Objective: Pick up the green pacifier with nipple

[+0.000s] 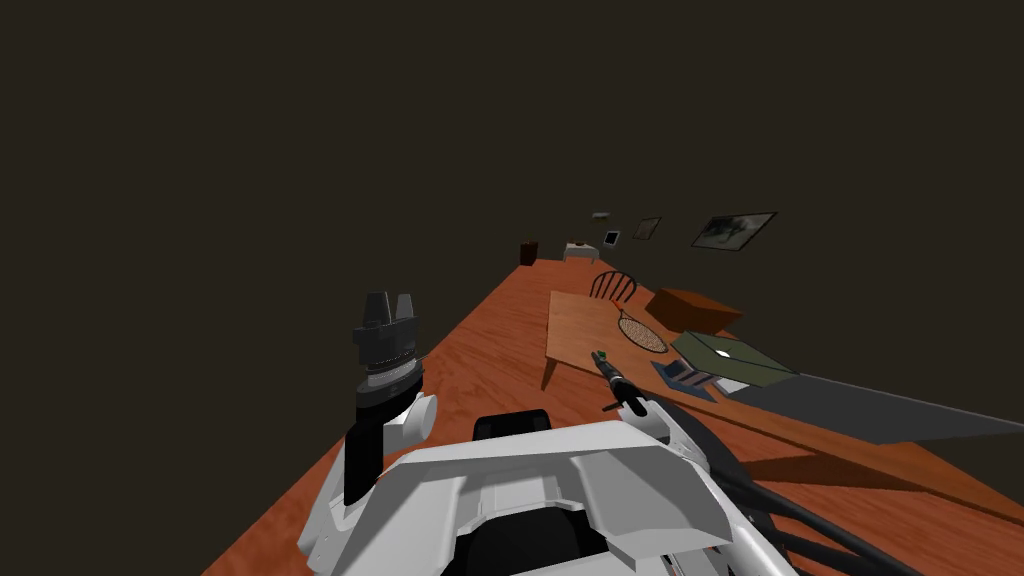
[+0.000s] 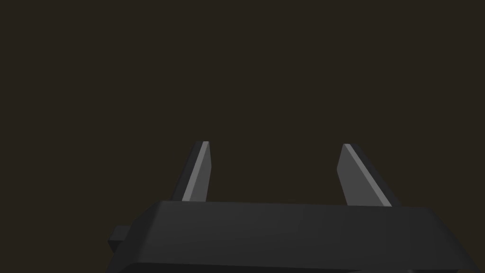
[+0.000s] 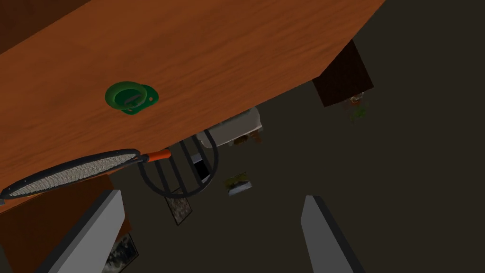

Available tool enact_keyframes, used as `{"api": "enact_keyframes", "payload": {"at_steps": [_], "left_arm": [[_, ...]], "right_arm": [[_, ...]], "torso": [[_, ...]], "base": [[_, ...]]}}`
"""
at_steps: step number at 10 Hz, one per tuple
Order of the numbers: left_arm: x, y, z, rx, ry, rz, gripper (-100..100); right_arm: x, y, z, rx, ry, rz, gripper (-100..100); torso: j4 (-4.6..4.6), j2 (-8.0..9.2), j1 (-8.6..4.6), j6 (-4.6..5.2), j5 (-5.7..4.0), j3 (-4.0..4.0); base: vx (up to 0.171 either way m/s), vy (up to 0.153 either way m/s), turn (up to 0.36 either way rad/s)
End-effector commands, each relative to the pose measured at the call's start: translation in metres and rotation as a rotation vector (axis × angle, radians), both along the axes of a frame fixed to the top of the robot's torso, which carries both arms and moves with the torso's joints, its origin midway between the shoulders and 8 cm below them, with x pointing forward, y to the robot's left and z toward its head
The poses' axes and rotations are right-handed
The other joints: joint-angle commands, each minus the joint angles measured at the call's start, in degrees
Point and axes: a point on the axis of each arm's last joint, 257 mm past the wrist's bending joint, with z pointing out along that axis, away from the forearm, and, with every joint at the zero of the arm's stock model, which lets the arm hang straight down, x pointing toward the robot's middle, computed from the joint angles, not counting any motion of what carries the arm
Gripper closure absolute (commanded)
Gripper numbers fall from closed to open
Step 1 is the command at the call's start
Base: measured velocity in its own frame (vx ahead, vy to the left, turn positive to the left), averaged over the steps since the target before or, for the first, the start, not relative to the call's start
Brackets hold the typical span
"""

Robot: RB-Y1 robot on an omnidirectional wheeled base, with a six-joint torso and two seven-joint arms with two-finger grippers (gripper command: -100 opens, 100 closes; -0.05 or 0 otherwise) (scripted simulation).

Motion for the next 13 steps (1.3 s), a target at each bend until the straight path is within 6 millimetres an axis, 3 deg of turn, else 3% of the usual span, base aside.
{"api": "enact_keyframes", "payload": {"at_steps": [1,5,8,10,13], "left_arm": [[0.0,0.0,0.0,0.0,0.0,0.0,0],[0.0,0.0,0.0,0.0,0.0,0.0,0],[0.0,0.0,0.0,0.0,0.0,0.0,0],[0.0,0.0,0.0,0.0,0.0,0.0,0],[0.0,0.0,0.0,0.0,0.0,0.0,0]], "right_arm": [[-0.009,-0.014,-0.012,-0.025,0.047,-0.016,-100],[-0.04,-0.04,-0.044,-0.055,0.161,-0.056,-100],[-0.073,-0.07,-0.068,-0.097,0.275,-0.093,-100],[-0.088,-0.086,-0.076,-0.12,0.328,-0.109,-100],[-0.099,-0.093,-0.083,-0.126,0.361,-0.12,-100]], "torso": [[0.0,0.0,0.0,0.0,0.0,0.0],[0.0,-0.01,-0.16,-0.04,-0.02,0.0],[0.0,-0.03,-0.14,-0.04,-0.03,-0.01],[0.0,-0.02,-0.27,-0.02,-0.05,-0.01],[0.0,-0.04,-0.12,-0.01,-0.03,-0.02]], "base": [[0.003,-0.031,0.186],[0.0,-0.054,0.155],[0.002,-0.064,0.244],[-0.009,-0.106,0.244],[-0.004,-0.055,0.098]]}}
